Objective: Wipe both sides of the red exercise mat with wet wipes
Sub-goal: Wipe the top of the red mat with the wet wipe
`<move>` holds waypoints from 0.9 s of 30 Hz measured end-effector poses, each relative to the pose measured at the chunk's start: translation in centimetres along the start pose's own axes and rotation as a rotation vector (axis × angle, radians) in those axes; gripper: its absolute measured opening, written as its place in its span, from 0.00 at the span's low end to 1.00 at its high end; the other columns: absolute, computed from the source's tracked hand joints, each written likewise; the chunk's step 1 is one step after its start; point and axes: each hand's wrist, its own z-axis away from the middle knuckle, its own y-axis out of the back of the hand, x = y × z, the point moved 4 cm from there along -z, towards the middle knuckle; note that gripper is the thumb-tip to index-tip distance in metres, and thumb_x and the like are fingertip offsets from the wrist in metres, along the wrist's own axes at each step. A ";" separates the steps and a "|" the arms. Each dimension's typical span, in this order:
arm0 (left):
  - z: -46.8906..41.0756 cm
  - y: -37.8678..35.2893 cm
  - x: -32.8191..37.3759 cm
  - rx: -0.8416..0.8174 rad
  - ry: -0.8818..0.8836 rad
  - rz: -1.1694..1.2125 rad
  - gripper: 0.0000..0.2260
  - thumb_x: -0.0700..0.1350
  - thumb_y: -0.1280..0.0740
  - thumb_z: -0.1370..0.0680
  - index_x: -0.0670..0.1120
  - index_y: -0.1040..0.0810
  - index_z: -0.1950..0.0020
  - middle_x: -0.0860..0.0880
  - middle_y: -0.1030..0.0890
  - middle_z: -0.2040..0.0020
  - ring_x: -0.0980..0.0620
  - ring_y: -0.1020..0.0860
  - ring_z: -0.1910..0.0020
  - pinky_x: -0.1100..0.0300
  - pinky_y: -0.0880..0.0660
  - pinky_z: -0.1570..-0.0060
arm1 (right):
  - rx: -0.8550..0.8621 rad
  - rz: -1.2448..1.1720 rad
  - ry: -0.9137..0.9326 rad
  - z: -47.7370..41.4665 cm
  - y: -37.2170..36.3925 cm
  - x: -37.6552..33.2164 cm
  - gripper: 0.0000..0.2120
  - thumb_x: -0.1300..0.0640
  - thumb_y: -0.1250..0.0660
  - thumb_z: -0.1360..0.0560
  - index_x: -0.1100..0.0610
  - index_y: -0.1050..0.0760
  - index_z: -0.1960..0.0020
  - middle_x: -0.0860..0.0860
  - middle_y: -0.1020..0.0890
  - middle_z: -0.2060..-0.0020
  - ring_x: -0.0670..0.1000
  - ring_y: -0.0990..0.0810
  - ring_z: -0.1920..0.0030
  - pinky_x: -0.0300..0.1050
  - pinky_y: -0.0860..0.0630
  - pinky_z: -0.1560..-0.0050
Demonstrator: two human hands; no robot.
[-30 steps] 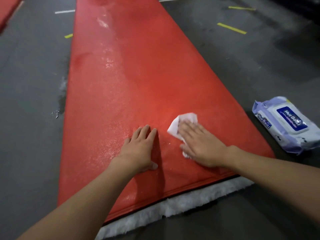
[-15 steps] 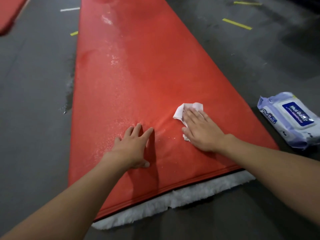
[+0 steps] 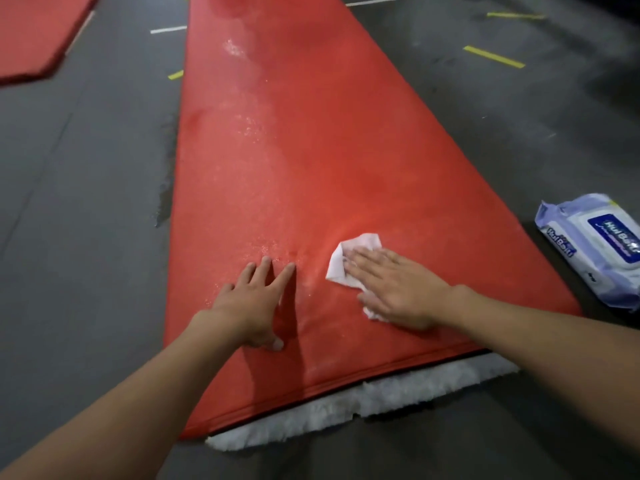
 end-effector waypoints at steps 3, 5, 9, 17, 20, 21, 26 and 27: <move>0.4 -0.4 -0.1 0.075 0.003 0.008 0.60 0.56 0.21 0.34 0.59 0.68 0.23 0.48 0.65 0.20 0.45 0.60 0.21 0.43 0.46 0.27 | 0.071 -0.021 -0.282 -1.4 0.8 1.8 0.34 0.41 0.61 0.19 0.58 0.54 0.19 0.54 0.54 0.19 0.51 0.58 0.20 0.49 0.61 0.22; 0.6 -0.7 -0.3 0.105 0.029 0.030 0.59 0.56 0.21 0.35 0.59 0.66 0.22 0.47 0.64 0.20 0.44 0.60 0.21 0.43 0.46 0.27 | 0.063 -0.044 -0.227 -1.6 0.1 -0.2 0.35 0.40 0.63 0.20 0.59 0.53 0.19 0.56 0.54 0.20 0.54 0.57 0.20 0.52 0.59 0.22; 1.3 -1.1 -1.1 0.119 0.218 0.114 0.59 0.60 0.22 0.36 0.52 0.62 0.21 0.41 0.59 0.21 0.34 0.57 0.23 0.34 0.44 0.30 | -0.020 0.034 0.067 -0.9 0.0 -0.8 0.35 0.39 0.66 0.21 0.55 0.54 0.19 0.51 0.56 0.20 0.50 0.59 0.20 0.50 0.59 0.21; 1.7 -2.0 -2.7 0.154 0.187 0.149 0.63 0.72 0.27 0.40 0.47 0.60 0.20 0.46 0.57 0.20 0.41 0.55 0.21 0.40 0.42 0.29 | -0.034 0.022 0.159 -1.4 -0.4 -3.6 0.32 0.40 0.63 0.19 0.54 0.54 0.19 0.50 0.58 0.21 0.49 0.61 0.21 0.47 0.64 0.23; 1.6 -2.3 -3.8 0.044 0.120 0.138 0.64 0.72 0.27 0.39 0.50 0.67 0.21 0.47 0.66 0.21 0.44 0.62 0.21 0.40 0.48 0.27 | 0.022 0.034 -0.097 -3.0 0.7 -0.8 0.30 0.42 0.58 0.17 0.54 0.54 0.19 0.51 0.55 0.19 0.49 0.60 0.20 0.49 0.63 0.23; 1.7 -2.3 -4.0 0.015 0.101 0.140 0.65 0.69 0.25 0.38 0.50 0.69 0.22 0.47 0.68 0.21 0.44 0.64 0.22 0.40 0.49 0.26 | 0.028 0.031 -0.174 -3.3 0.7 -0.9 0.30 0.43 0.58 0.17 0.55 0.54 0.19 0.52 0.55 0.19 0.51 0.60 0.20 0.51 0.62 0.22; 2.4 -2.7 -3.9 0.086 0.074 0.137 0.63 0.62 0.23 0.36 0.51 0.69 0.22 0.48 0.69 0.22 0.46 0.64 0.22 0.44 0.49 0.25 | -0.040 0.013 0.180 -2.6 -0.2 -4.6 0.33 0.39 0.66 0.20 0.54 0.57 0.19 0.49 0.59 0.21 0.48 0.62 0.21 0.49 0.62 0.22; 2.6 -2.8 -3.9 0.102 0.076 0.143 0.62 0.62 0.23 0.36 0.51 0.69 0.22 0.47 0.68 0.21 0.46 0.64 0.22 0.45 0.49 0.25 | -0.022 0.011 0.128 -3.2 0.2 -3.5 0.33 0.40 0.66 0.20 0.53 0.57 0.19 0.49 0.59 0.21 0.47 0.62 0.22 0.48 0.63 0.23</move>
